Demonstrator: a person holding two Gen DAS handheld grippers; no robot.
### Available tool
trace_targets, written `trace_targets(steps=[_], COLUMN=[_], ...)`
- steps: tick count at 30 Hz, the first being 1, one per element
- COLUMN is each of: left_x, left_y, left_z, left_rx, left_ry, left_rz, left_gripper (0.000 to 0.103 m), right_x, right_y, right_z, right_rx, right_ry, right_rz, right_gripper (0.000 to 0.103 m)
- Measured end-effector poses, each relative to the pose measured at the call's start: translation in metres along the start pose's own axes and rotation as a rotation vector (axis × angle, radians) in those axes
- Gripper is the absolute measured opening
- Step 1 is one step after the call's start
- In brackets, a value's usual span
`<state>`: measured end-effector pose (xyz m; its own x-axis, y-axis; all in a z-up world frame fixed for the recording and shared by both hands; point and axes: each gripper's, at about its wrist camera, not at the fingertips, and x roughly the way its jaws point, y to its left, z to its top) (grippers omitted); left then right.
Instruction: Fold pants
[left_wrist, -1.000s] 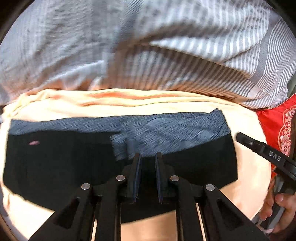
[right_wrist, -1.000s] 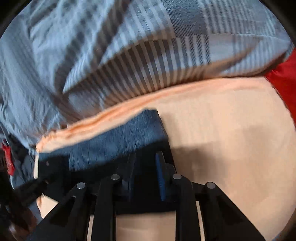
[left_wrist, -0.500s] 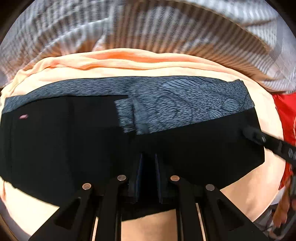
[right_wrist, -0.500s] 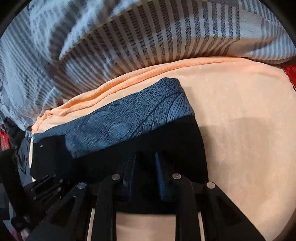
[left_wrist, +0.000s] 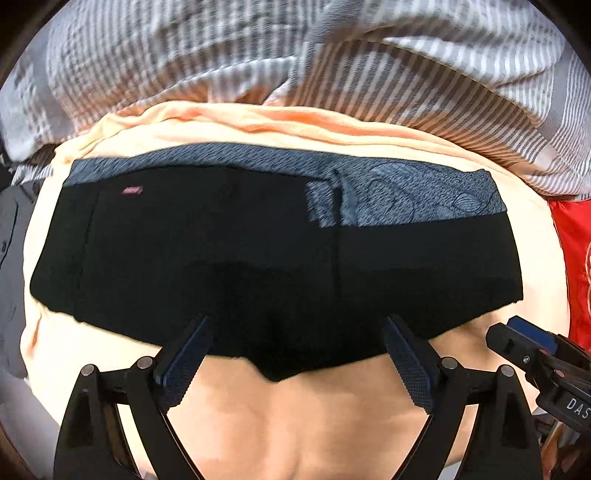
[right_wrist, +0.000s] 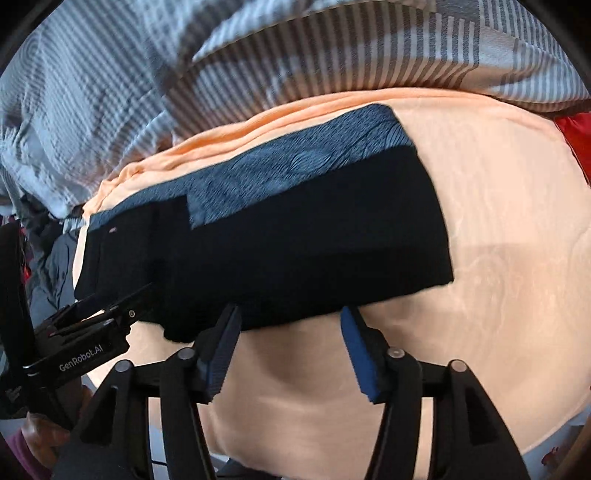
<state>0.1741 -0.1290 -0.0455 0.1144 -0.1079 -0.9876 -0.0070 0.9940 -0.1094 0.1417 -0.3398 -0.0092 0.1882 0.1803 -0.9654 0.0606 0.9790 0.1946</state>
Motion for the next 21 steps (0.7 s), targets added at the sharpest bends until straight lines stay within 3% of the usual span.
trace_targets(steps=[6,21], left_x=[-0.011,-0.009], left_y=[0.032,0.113], left_z=[-0.021,-0.029], left_rx=[-0.041,-0.211], left_ry=[0.014,0.041], left_rz=[-0.008,0.003], left_gripper=[0.093,0.093], right_x=[0.003,0.029], right_y=[0.024,0.095], right_z=[-0.012,-0.014], right_rx=[-0.033,-0.137], right_ry=[0.034,0.097], right_rz=[-0.005,0.019], right_gripper=[0.065,0.07])
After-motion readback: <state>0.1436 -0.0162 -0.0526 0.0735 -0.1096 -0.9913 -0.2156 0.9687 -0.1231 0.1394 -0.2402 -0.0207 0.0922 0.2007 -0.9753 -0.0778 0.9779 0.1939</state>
